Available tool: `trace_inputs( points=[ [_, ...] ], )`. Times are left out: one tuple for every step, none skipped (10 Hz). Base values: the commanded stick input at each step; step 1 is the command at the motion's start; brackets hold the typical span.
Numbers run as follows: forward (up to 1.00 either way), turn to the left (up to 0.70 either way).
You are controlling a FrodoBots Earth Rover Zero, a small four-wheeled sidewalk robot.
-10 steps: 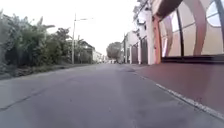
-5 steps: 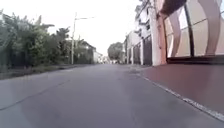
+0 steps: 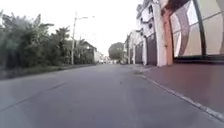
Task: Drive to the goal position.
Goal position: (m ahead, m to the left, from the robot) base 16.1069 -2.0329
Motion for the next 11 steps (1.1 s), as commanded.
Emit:
trace_inputs(
  points=[
    [1.00, 0.00],
    [1.00, 0.00],
    [1.00, 0.00],
    [1.00, 0.00],
    [1.00, 0.00],
    [1.00, 0.00],
    [1.00, 0.00],
    [1.00, 0.00],
    [1.00, 0.00],
    [1.00, 0.00],
    [1.00, 0.00]
  ],
)
